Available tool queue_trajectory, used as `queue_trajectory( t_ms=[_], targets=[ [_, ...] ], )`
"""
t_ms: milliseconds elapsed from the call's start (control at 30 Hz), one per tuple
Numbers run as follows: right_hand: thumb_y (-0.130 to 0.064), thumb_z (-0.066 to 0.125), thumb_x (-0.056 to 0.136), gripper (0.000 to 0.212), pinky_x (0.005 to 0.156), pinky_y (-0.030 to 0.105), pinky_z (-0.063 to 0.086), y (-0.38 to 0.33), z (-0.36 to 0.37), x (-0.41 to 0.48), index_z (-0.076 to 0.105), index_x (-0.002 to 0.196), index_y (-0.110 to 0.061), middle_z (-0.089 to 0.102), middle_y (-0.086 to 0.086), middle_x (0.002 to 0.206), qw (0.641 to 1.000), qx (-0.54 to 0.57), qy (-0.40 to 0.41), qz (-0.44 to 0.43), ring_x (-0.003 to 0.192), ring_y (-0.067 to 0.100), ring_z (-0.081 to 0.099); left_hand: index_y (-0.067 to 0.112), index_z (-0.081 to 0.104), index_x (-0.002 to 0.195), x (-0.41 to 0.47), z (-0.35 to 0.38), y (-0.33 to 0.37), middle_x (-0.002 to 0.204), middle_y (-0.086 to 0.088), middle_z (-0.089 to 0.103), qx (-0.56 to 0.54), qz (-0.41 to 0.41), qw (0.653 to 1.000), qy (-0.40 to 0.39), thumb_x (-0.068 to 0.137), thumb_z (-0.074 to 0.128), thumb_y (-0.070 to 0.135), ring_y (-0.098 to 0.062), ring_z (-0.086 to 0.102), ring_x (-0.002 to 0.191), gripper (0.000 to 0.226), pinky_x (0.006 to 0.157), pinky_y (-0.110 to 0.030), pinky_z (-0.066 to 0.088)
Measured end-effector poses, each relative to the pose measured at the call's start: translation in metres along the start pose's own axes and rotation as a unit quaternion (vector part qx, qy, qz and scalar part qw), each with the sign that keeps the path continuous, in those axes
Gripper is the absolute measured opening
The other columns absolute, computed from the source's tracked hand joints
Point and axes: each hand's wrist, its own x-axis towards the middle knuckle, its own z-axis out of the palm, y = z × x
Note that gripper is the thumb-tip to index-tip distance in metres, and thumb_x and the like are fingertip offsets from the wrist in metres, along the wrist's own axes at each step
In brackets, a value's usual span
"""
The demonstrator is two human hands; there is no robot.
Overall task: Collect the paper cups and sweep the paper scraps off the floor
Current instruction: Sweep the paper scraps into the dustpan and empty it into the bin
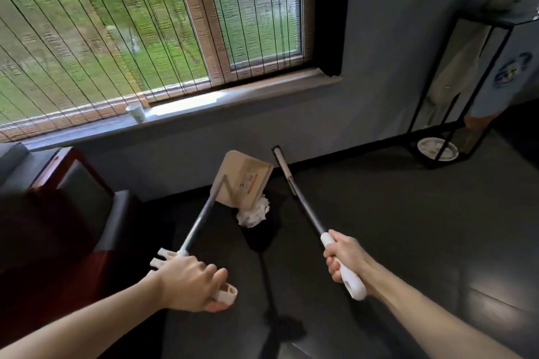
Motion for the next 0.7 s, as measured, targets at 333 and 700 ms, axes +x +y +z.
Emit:
queue_trajectory(
  t_ms=[333, 700],
  targets=[
    [0.007, 0.041, 0.087, 0.075, 0.034, 0.016, 0.033, 0.005, -0.006, 0.007, 0.023, 0.15, -0.03, 0.047, -0.001, 0.042, 1.0, -0.019, -0.019, 0.011, 0.033, 0.007, 0.04, 0.023, 0.056, 0.052, 0.005, 0.017, 0.05, 0.038, 0.003, 0.046, -0.009, -0.01, 0.999, -0.046, 0.055, 0.064, 0.077, -0.012, 0.043, 0.024, 0.054, 0.036, -0.02, 0.039],
    [0.007, 0.04, 0.088, 0.075, 0.033, 0.017, 0.034, -0.016, -0.005, 0.01, 0.018, 0.151, -0.027, 0.047, -0.001, 0.041, 0.998, -0.032, -0.052, -0.01, 0.033, 0.006, 0.041, 0.02, 0.055, 0.051, 0.018, -0.021, 0.034, 0.038, 0.003, 0.045, -0.004, -0.05, 0.998, -0.037, 0.053, 0.069, 0.075, -0.012, 0.045, 0.025, 0.057, 0.032, -0.014, 0.03]
  ],
)
